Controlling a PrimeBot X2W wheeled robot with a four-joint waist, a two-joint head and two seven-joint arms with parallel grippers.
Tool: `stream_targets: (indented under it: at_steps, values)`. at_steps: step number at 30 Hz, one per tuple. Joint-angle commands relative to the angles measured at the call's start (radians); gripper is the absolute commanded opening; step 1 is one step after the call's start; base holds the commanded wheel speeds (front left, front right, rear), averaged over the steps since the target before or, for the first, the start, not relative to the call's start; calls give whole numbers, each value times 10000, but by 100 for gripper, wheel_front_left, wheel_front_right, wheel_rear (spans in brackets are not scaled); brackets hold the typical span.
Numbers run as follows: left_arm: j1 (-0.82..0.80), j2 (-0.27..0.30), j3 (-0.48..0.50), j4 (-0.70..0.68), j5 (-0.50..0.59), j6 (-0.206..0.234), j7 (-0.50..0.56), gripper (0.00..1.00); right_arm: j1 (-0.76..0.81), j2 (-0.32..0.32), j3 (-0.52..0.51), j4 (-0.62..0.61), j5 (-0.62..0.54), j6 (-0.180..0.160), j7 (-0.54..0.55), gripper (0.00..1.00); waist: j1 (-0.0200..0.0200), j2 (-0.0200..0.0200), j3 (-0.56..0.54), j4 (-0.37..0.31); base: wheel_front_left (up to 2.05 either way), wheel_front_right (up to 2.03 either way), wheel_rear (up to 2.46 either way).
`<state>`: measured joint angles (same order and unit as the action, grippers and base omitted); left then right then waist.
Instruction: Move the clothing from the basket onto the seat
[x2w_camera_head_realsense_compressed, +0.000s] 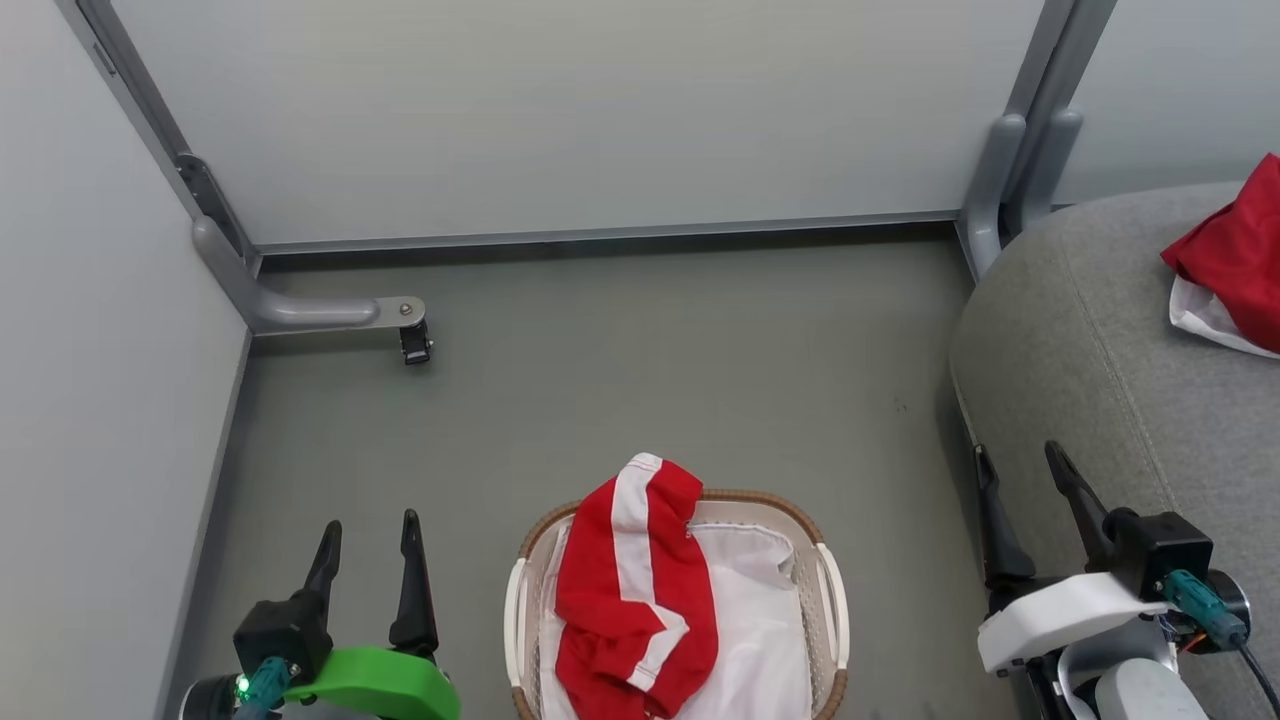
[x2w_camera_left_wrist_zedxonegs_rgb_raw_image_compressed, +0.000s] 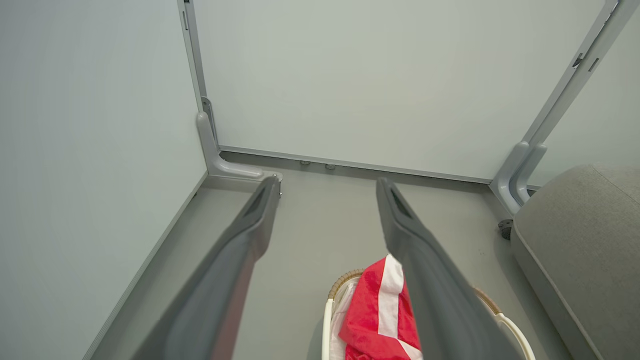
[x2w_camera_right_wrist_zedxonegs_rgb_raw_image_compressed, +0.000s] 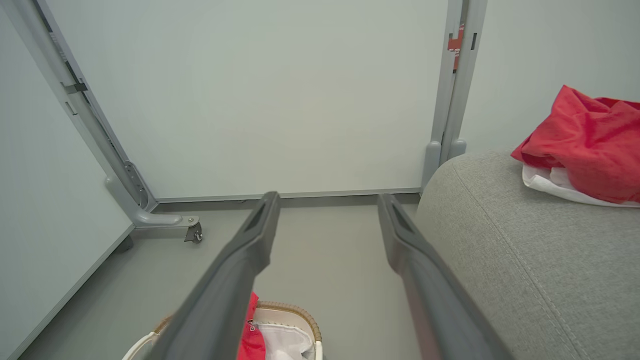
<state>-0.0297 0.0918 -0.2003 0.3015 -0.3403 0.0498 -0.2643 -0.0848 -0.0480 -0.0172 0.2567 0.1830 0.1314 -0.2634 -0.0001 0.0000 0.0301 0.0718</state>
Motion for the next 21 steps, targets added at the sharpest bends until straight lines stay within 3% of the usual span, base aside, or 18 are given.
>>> stream_targets:
  at_steps: [1, 21]
  values:
    - [182, -48, 56, 46, 137, -97, -3, 100, 229, -50, 5, -97, 126, -14, -18, 100, 1, 0, -132, 82, 0, 0, 0]
    - [116, -342, 291, 349, 468, -543, -2, 100, 444, -46, 230, -92, 49, -14, -18, 100, 1, 0, -183, -13, 0, 0, 0]
